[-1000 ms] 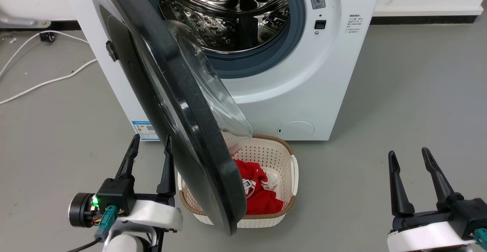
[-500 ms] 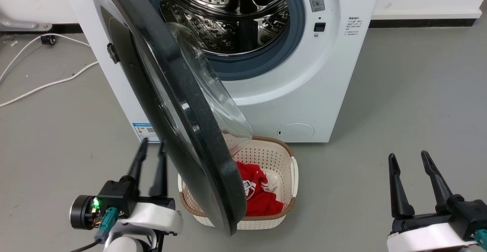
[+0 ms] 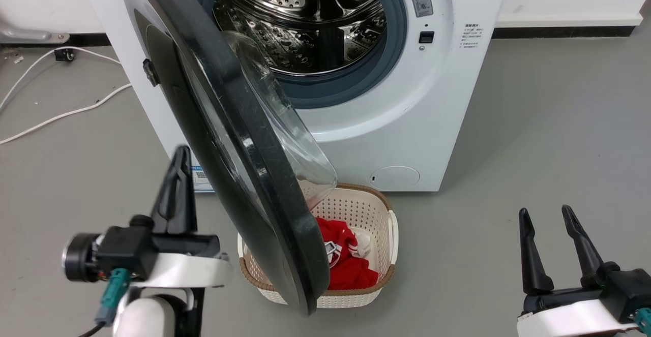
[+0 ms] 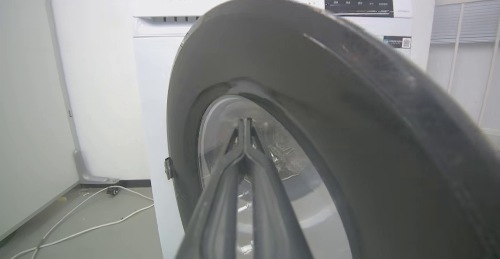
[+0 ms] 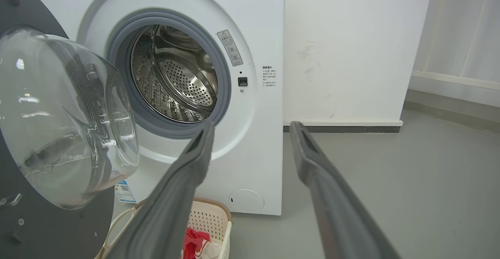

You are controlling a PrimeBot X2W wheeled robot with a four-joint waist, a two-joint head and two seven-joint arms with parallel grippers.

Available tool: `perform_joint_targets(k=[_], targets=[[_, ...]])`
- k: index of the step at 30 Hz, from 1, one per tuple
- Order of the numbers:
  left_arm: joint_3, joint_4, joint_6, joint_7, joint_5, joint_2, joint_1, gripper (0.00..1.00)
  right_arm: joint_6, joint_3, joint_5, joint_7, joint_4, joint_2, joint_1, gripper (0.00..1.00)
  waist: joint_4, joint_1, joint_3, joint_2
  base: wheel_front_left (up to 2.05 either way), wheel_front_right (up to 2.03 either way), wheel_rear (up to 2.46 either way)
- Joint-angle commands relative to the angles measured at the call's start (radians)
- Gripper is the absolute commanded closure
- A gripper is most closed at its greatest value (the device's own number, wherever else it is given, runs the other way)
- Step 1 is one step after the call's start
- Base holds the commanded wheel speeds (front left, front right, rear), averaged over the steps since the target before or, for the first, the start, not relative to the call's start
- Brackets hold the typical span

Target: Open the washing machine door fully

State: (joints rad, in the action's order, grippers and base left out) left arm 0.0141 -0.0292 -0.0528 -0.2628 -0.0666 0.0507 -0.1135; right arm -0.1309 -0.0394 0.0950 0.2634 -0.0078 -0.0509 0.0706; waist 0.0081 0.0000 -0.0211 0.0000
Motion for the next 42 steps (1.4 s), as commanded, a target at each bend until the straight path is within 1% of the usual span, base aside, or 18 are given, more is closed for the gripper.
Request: perform_joint_targets(k=[1, 5, 6, 8, 13, 17, 19, 22, 25, 30, 33, 36, 39, 42], targets=[[-0.008, -0.035, 0.006, -0.003, 0.008, -0.001, -0.013, 1.00, 0.000, 0.000, 0.010, 0.001, 0.001, 0.001, 0.006, 0.00, 0.000, 0.0000, 0.000, 0.0000, 0.00, 0.00, 0.00], [-0.020, -0.164, 0.009, -0.003, 0.029, -0.001, -0.041, 1.00, 0.000, 0.002, 0.016, 0.001, 0.000, 0.001, 0.004, 0.00, 0.001, 0.0000, -0.001, 0.0000, 0.00, 0.00, 0.00], [-0.015, -0.237, 0.017, -0.003, 0.042, -0.001, -0.052, 1.00, 0.000, 0.002, 0.019, 0.001, 0.000, 0.001, 0.003, 0.00, 0.001, 0.0000, -0.001, 0.0000, 0.00, 0.00, 0.00], [-0.009, -0.319, 0.029, -0.003, 0.045, -0.001, -0.067, 1.00, 0.000, 0.004, 0.021, 0.001, 0.001, 0.001, 0.003, 0.00, 0.001, 0.0000, -0.002, 0.0000, 0.00, 0.00, 0.00], [0.010, -0.477, 0.046, -0.002, 0.072, -0.001, -0.096, 1.00, 0.000, 0.008, 0.027, 0.001, 0.005, 0.001, 0.000, 0.00, -0.003, 0.0000, -0.002, 0.0000, 0.00, 0.00, 0.00], [0.065, -0.564, 0.033, -0.002, 0.100, 0.010, -0.108, 1.00, 0.000, 0.010, 0.030, 0.001, 0.008, 0.001, -0.003, 0.00, -0.007, 0.0000, -0.004, 0.0000, 0.00, 0.00, 0.00], [0.120, -0.578, 0.011, -0.002, 0.103, 0.014, -0.102, 1.00, 0.000, 0.009, 0.033, 0.001, 0.011, 0.001, -0.003, 0.00, -0.007, 0.0000, -0.005, 0.0000, 0.00, 0.00, 0.00], [0.222, -0.560, -0.022, -0.002, 0.110, 0.027, -0.071, 1.00, 0.000, 0.011, 0.034, 0.001, 0.014, 0.002, -0.006, 0.00, -0.008, 0.0000, -0.007, 0.0000, 0.00, 0.00, 0.00], [0.325, -0.517, -0.044, -0.002, 0.104, 0.044, -0.031, 1.00, 0.000, 0.012, 0.038, 0.001, 0.018, 0.002, -0.006, 0.00, -0.009, 0.0000, -0.007, 0.0000, 0.00, 0.00, 0.00], [0.426, -0.406, -0.059, -0.003, 0.097, 0.085, 0.059, 1.00, 0.000, 0.013, 0.045, 0.001, 0.023, 0.001, -0.005, 0.00, -0.010, 0.0000, -0.009, 0.0000, 0.00, 0.00, 0.00], [0.453, -0.336, -0.060, 0.007, 0.084, 0.107, 0.120, 1.00, 0.000, 0.013, 0.045, 0.001, 0.027, 0.002, 0.000, 0.00, -0.008, 0.0000, -0.008, 0.0000, 0.00, 0.00, 0.00], [0.470, -0.275, -0.058, 0.054, 0.063, 0.110, 0.173, 1.00, 0.000, 0.012, 0.049, 0.001, 0.031, 0.001, 0.004, 0.00, -0.005, 0.0000, -0.009, 0.0000, 0.00, 0.00, 0.00], [0.481, -0.209, -0.058, 0.099, 0.033, 0.102, 0.211, 1.00, 0.000, 0.015, 0.051, 0.001, 0.036, 0.002, 0.005, 0.00, -0.001, 0.0000, -0.009, 0.0000, 0.00, 0.00, 0.00], [0.487, -0.138, -0.057, 0.103, 0.016, 0.088, 0.209, 1.00, 0.000, 0.019, 0.055, 0.001, 0.044, 0.001, 0.003, 0.00, 0.004, 0.0000, -0.007, 0.0000, 0.00, 0.00, 0.00]])
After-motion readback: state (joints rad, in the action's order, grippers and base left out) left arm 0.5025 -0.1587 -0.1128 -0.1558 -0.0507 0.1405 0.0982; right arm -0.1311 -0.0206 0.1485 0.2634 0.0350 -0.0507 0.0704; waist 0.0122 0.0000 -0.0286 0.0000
